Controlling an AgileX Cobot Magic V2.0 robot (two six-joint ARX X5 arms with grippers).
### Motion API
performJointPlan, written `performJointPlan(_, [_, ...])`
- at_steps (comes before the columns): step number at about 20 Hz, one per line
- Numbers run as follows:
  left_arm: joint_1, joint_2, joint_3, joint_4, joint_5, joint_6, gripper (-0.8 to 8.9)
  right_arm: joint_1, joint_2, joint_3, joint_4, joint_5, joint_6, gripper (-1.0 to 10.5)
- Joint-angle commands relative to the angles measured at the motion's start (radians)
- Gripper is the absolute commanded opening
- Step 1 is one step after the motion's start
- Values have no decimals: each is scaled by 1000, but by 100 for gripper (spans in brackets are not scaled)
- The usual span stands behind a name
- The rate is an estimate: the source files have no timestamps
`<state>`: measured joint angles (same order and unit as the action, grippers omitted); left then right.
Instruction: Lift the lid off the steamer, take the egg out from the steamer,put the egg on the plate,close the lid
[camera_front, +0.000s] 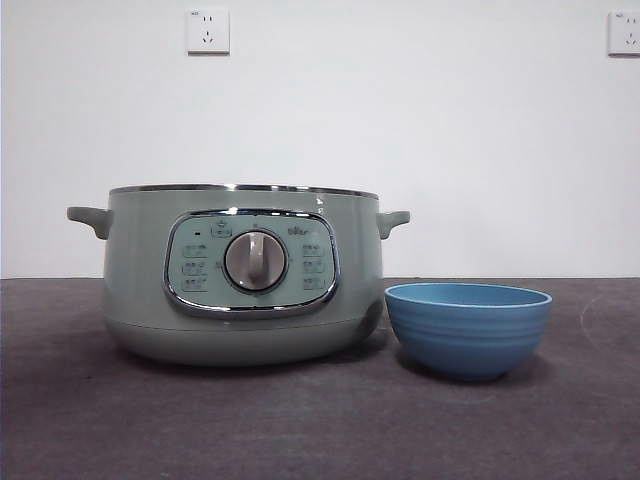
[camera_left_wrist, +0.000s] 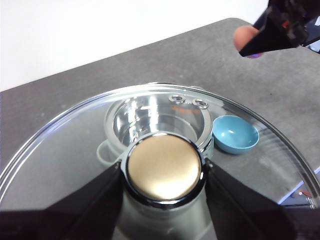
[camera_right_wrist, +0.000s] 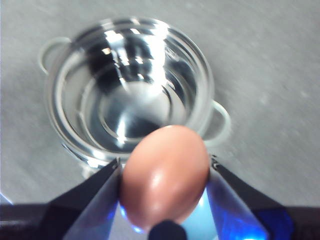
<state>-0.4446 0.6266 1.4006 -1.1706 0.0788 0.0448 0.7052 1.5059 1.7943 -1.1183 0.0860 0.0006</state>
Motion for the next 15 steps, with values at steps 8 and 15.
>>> performJointPlan(8, [-1, 54, 15, 108, 35, 12, -7, -97, -31, -401, 169, -31, -9, -13])
performJointPlan(15, [-1, 87, 15, 109, 35, 12, -7, -130, -27, -733, 499, -87, 2, -13])
